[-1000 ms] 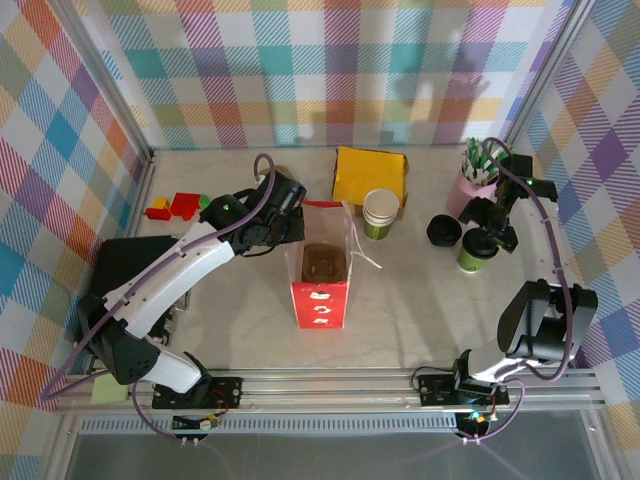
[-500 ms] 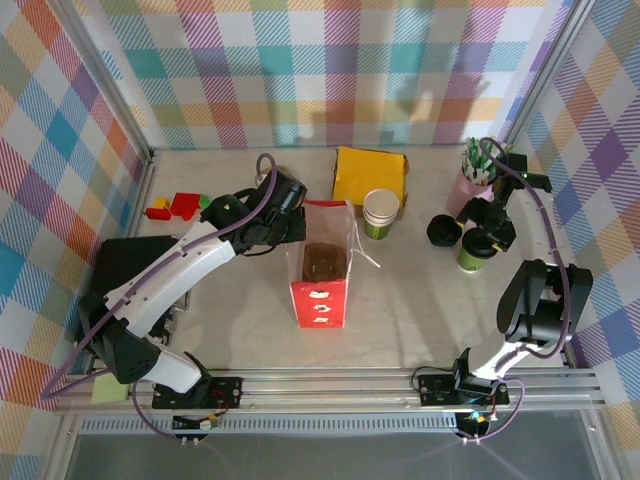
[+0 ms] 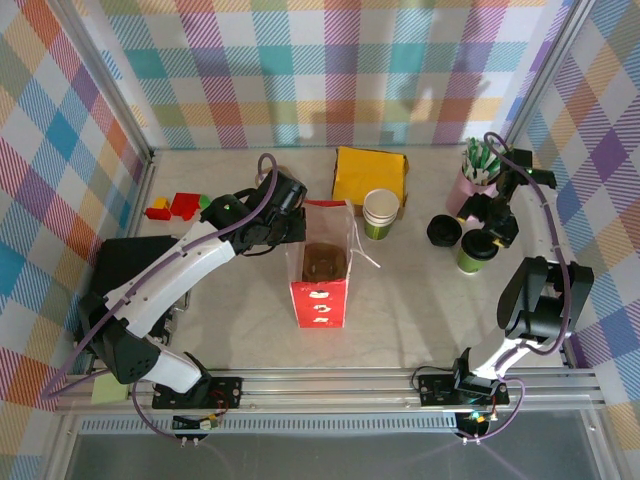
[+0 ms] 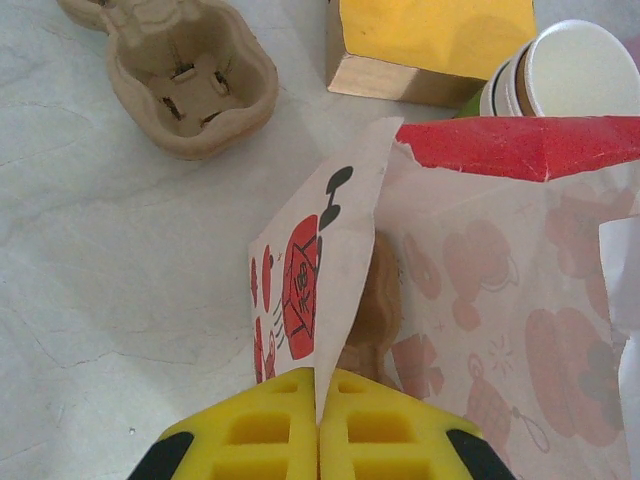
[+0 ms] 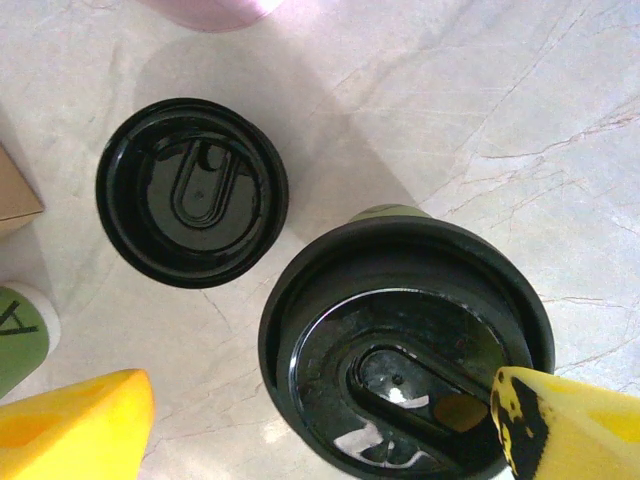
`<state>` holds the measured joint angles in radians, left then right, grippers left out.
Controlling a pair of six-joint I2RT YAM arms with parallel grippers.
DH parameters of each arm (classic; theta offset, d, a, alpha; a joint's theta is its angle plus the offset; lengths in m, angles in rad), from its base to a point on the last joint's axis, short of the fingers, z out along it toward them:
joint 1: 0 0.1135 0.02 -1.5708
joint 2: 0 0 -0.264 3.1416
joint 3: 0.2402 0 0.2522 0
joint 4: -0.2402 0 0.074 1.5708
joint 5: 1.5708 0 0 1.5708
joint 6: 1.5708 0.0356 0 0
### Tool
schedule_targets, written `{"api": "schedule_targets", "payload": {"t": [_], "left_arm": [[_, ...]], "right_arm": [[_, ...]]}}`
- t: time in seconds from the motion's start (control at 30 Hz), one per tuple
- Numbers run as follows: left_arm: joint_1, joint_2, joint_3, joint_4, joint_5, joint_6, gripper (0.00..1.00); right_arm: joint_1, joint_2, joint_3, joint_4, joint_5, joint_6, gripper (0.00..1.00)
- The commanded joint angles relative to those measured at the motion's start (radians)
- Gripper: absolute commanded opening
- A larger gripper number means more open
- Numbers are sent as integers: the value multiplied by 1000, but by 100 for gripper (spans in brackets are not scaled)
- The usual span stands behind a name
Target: Pack the takeout coffee
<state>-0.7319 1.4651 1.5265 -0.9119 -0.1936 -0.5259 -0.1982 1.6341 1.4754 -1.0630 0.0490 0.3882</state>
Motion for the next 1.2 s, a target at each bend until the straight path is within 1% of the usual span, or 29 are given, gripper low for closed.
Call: {"api": "schedule_targets", "payload": {"t": [0.0,0.13,0.37,0.6,0.8,0.9,1.03,1.17], "left_arm": [[-1,9,5,18,4,23,0],[-1,12,1,19,9,27,0],[-1,12,3,19,16,31,0],[-2,9,3,8,17,40,0],[-2,-1,-12,16,12,32,0],[-1,-2,-14,16,11,30,0],[-1,-5,-20,16,11,30,0],[-1,-7,-21,15,11,33,0]], "right_arm": [[-12,-44,45,-37,-13,-35,88],[-23,-45,22,-65,13,-42,88],[-54,-45,-41,-36,-16,-56,87],[-59,-16,-42,-23,-50,-76,84],[-59,0,-46,-24,-74,-78,79],[-58,1,-47,-30,-63,-78,79],[-59,2,-38,-38,-47,-84,82],[-59,-9,-32,-37,-44,-91,83]]}}
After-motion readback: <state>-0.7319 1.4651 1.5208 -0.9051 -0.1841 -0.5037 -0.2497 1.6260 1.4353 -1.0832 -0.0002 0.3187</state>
